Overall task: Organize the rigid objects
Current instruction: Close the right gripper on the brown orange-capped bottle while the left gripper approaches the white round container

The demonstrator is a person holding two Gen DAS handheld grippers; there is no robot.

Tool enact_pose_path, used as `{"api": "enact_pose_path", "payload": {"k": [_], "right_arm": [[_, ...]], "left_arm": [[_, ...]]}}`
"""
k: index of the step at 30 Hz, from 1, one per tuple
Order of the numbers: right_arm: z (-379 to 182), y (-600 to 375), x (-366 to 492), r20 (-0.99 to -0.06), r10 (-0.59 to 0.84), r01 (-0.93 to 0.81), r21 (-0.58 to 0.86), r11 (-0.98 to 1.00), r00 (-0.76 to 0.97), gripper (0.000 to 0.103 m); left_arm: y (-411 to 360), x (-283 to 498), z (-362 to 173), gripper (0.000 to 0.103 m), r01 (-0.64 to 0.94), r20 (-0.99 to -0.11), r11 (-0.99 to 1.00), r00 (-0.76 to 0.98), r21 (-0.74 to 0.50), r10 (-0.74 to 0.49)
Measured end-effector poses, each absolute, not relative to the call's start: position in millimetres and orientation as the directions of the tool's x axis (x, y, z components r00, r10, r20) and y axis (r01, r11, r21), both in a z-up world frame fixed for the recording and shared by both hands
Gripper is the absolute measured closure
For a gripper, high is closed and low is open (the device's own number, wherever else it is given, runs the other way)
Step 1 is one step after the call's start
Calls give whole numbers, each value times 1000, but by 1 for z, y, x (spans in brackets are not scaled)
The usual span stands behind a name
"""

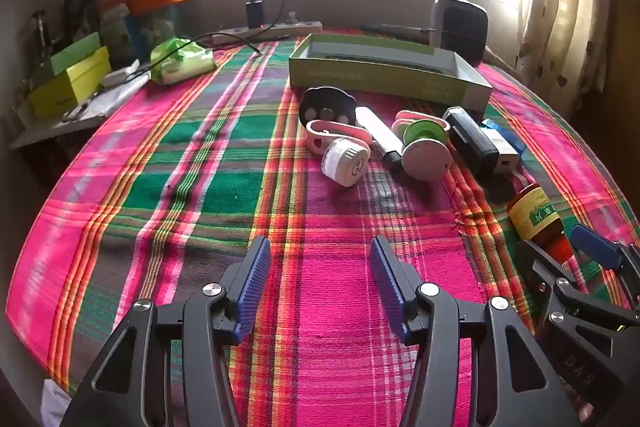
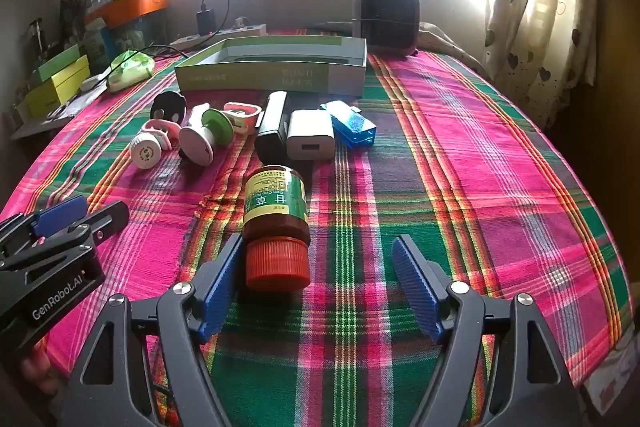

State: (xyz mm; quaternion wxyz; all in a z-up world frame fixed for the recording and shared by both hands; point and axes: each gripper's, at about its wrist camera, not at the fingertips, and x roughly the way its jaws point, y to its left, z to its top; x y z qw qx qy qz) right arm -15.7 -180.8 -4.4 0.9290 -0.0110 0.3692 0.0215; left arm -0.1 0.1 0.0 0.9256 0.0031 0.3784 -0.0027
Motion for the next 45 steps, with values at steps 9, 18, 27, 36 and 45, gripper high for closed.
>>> {"api": "enact_pose_path", "payload": {"k": [9, 18, 27, 36, 45], "right_arm": [[-5, -181, -14, -688, 40, -54, 1, 999, 724, 29], [-3, -180, -14, -692, 44, -62, -1, 998, 720, 29], [-6, -175, -7, -695, 76, -103, 2, 995, 715, 38], [-4, -177, -2, -693, 90, -117, 9, 993, 715, 68], [0, -180, 3, -693, 110, -132, 22, 991, 713, 70]], "left_arm": [[-1, 0, 0, 52, 7, -699, 1000, 715, 15, 6], [-8, 7, 7, 52, 21, -708, 1000, 706, 16, -3], [-2, 13, 3, 52, 50, -712, 999, 701, 3, -33], [5, 21, 3, 52, 92, -724, 995, 684, -43, -94], [5, 38, 14, 52, 154, -711, 987, 688, -46, -141]]}}
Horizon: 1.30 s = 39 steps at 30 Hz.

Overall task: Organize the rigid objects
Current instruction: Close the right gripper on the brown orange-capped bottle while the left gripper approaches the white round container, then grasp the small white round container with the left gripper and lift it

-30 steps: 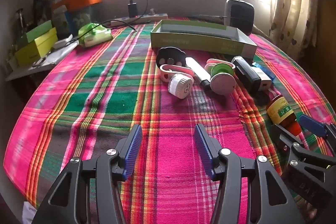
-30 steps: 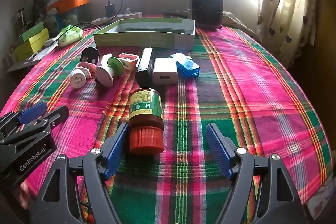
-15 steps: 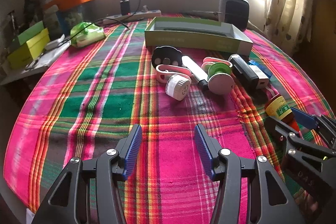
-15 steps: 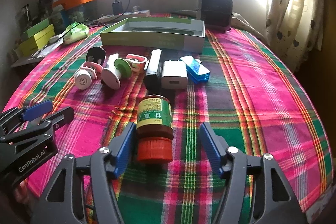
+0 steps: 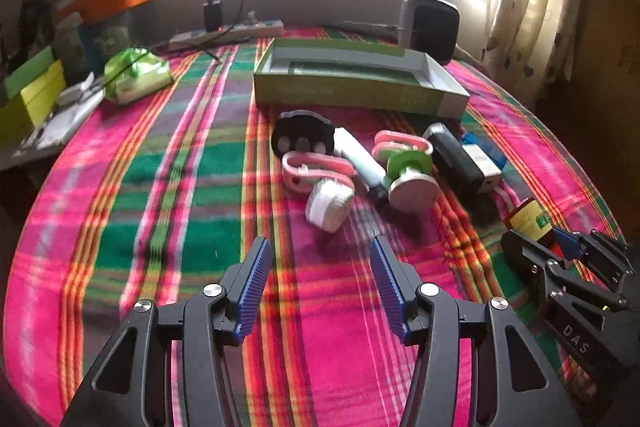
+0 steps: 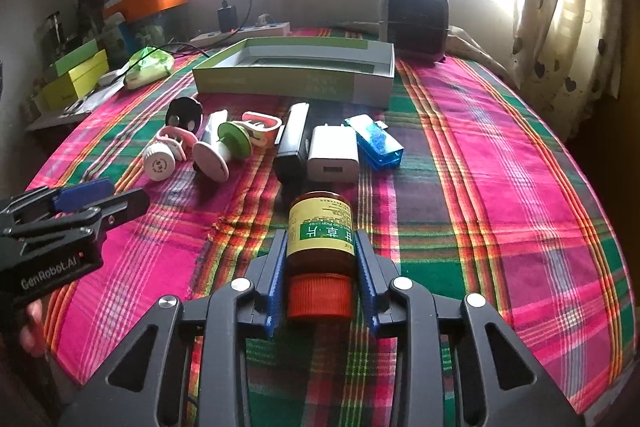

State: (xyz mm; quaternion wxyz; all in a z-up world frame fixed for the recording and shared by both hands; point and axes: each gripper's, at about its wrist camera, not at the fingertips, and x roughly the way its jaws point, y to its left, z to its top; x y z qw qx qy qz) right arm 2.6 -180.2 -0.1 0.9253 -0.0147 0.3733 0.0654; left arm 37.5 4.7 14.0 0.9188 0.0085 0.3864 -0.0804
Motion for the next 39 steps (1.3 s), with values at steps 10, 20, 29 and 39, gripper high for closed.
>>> {"api": "enact_pose_path", "payload": {"k": [10, 20, 29, 39], "right_arm": [[7, -185, 12, -685, 107, -120, 29, 992, 721, 70], [8, -186, 20, -691, 116, -126, 36, 991, 714, 70], [10, -186, 27, -693, 122, -131, 40, 991, 711, 70], [12, -187, 32, -693, 125, -133, 42, 990, 710, 70]], "left_arm": [[6, 60, 17, 52, 173, -721, 984, 678, -33, -143], [-2, 74, 10, 56, 219, -752, 975, 639, -26, -164], [1, 75, 10, 76, 210, -755, 976, 630, -56, -179], [0, 74, 13, 85, 223, -762, 973, 619, -63, -191]]}}
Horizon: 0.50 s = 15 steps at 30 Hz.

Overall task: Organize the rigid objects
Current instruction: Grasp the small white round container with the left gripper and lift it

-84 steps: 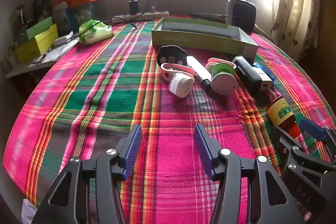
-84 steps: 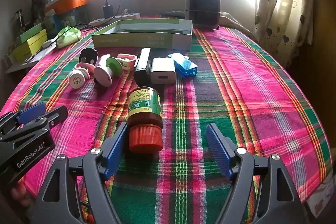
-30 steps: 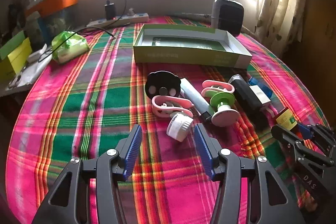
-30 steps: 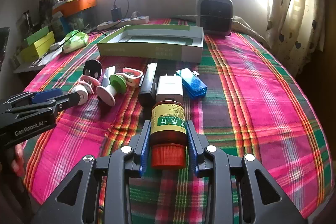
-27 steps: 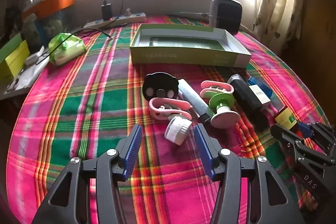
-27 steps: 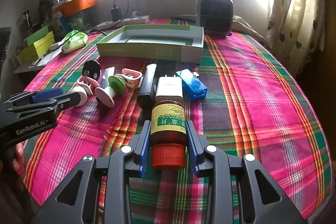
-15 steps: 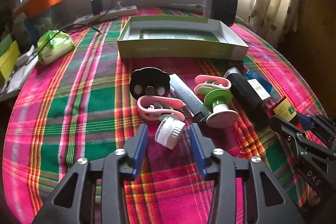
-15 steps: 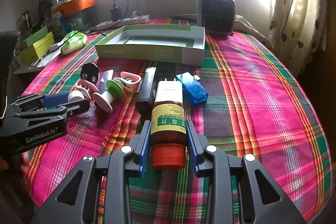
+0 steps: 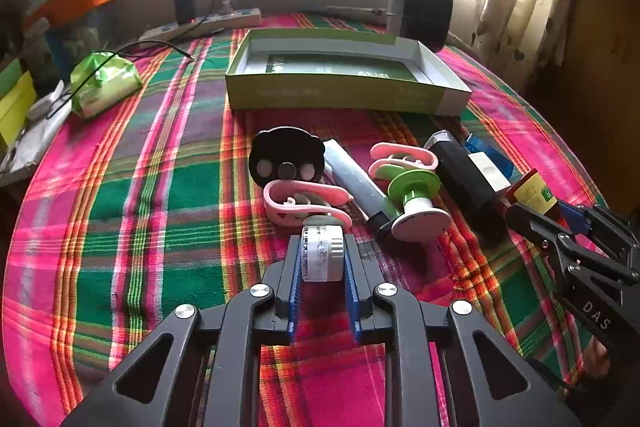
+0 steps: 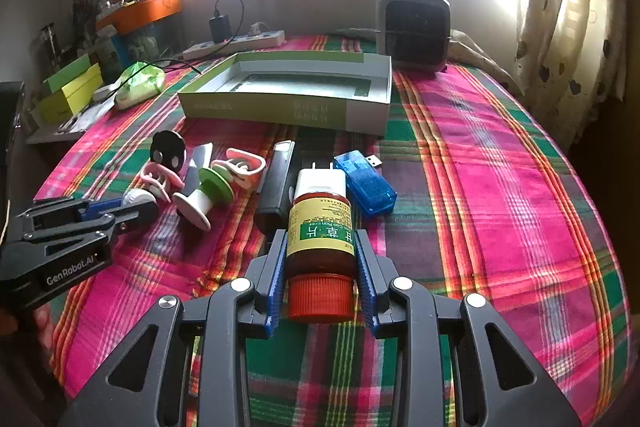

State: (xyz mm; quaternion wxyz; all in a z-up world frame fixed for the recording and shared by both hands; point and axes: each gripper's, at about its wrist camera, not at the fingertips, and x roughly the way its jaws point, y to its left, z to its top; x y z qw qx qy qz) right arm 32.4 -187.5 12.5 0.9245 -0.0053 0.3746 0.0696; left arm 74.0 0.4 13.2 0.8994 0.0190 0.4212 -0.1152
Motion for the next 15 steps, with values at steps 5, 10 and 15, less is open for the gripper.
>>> {"api": "enact_pose_path", "payload": {"k": [5, 10, 15], "right_arm": [[17, -187, 36, -693, 131, -143, 41, 989, 709, 70], [30, -191, 42, -679, 146, -149, 54, 987, 720, 70], [47, -195, 57, -658, 158, -157, 62, 986, 736, 70]], "left_arm": [[1, 77, 23, 85, 221, -754, 973, 628, -62, -191], [2, 87, 42, 85, 231, -730, 971, 653, -60, -200], [4, 106, 61, 85, 238, -703, 970, 681, -54, -206]]}}
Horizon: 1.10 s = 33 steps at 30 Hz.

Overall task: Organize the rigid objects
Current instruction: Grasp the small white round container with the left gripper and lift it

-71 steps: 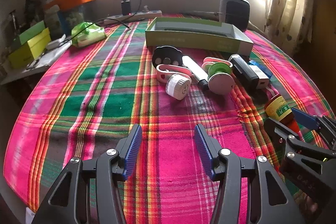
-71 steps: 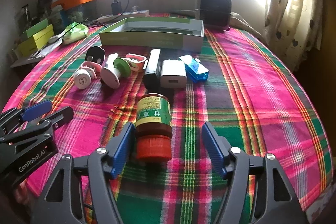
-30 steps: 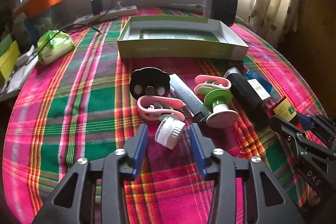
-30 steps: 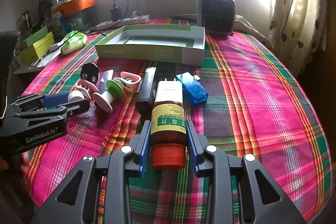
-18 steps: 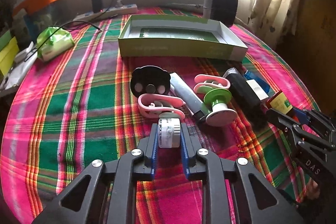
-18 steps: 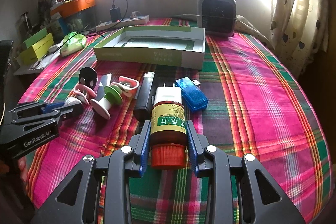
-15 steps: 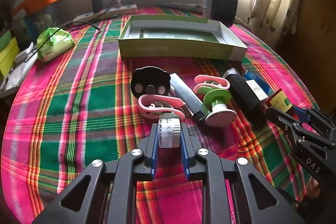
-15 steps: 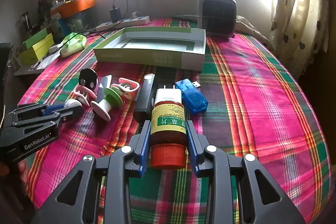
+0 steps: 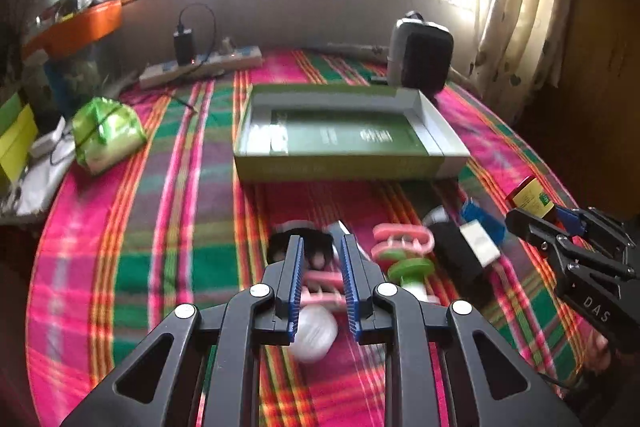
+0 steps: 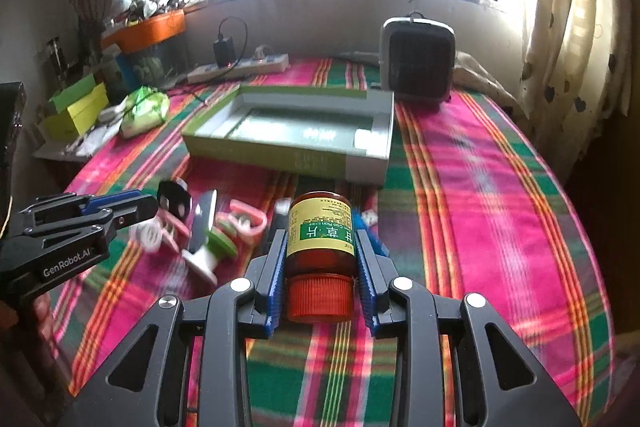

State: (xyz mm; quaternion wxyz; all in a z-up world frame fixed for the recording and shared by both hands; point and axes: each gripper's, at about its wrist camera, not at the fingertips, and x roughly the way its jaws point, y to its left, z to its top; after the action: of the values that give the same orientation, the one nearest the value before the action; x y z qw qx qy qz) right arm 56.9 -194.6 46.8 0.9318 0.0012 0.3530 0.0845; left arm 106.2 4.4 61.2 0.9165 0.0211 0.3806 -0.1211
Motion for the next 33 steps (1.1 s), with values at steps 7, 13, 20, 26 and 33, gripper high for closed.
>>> {"api": "enact_pose_path", "payload": {"k": [7, 13, 20, 26, 33], "right_arm": [[62, -202, 83, -639, 149, -142, 62, 988, 755, 70], [64, -205, 95, -639, 155, -139, 74, 987, 754, 70], [58, -201, 89, -651, 184, -167, 89, 982, 736, 70], [51, -193, 82, -665, 199, -184, 93, 978, 720, 70], [50, -191, 77, -668, 195, -183, 90, 979, 718, 70]], "left_arm": [[4, 126, 76, 85, 265, -676, 963, 700, -54, -230], [20, 126, 76, 85, 258, -681, 962, 690, -85, -245], [37, 95, 51, 84, 270, -740, 961, 635, -60, -224], [36, 77, 33, 74, 312, -761, 947, 596, -77, -258], [28, 76, 27, 72, 307, -763, 951, 609, -27, -218]]}}
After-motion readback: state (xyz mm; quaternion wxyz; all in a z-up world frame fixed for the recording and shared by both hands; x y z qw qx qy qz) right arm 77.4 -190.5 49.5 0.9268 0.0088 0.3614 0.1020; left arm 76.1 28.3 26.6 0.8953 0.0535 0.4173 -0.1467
